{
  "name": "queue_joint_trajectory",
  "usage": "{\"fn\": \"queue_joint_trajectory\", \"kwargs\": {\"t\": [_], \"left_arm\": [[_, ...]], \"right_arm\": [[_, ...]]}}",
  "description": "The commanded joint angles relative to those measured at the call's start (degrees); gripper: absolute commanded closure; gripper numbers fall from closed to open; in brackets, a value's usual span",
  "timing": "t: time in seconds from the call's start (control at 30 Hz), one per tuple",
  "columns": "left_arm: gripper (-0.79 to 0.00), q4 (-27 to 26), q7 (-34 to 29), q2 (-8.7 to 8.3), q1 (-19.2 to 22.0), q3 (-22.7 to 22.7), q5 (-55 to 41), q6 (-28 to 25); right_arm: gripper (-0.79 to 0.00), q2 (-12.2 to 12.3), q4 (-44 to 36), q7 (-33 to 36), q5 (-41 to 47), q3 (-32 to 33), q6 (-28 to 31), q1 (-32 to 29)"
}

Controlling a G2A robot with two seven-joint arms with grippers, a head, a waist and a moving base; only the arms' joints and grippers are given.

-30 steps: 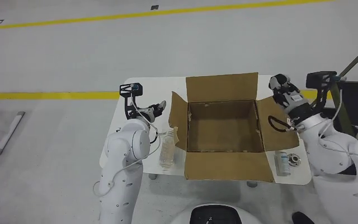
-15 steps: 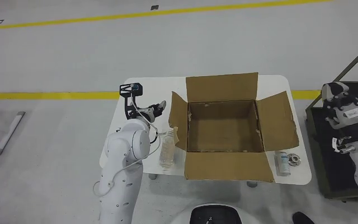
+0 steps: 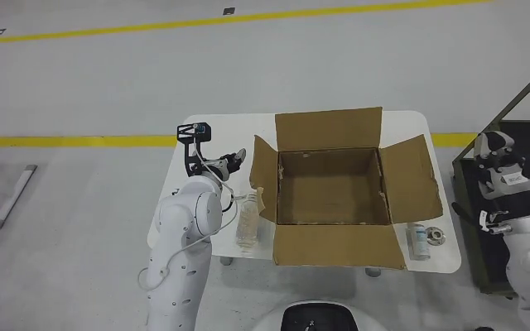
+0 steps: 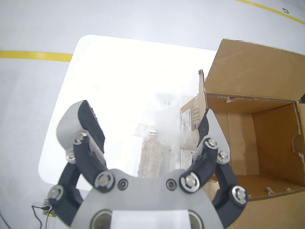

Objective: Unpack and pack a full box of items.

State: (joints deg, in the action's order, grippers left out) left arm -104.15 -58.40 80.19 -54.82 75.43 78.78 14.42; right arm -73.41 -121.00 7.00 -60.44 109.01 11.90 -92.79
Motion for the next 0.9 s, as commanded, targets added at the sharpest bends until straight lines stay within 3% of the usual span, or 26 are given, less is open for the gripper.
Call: {"fn": "queue_joint_trajectory", "kwargs": {"t": [0.0,0.23,0.5,0.87], "left_arm": [[-0.785,0.00,0.00,0.00,0.00,0.00,0.00,0.00],[-0.785,0.00,0.00,0.00,0.00,0.00,0.00,0.00],[-0.785,0.00,0.00,0.00,0.00,0.00,0.00,0.00],[-0.785,0.08,0.84,-0.06,-0.77,-0.13,0.01,-1.16]], "right_arm": [[0.000,0.00,0.04,0.01,-0.12,-0.09,0.04,-0.08],[0.000,-0.39,0.85,1.75,-4.56,-4.46,-7.47,-0.97],[0.000,-0.55,2.25,-0.23,-11.10,-7.48,-11.02,-1.73],[0.000,-0.70,3.10,0.38,-11.76,-8.36,-13.12,-1.87]]}}
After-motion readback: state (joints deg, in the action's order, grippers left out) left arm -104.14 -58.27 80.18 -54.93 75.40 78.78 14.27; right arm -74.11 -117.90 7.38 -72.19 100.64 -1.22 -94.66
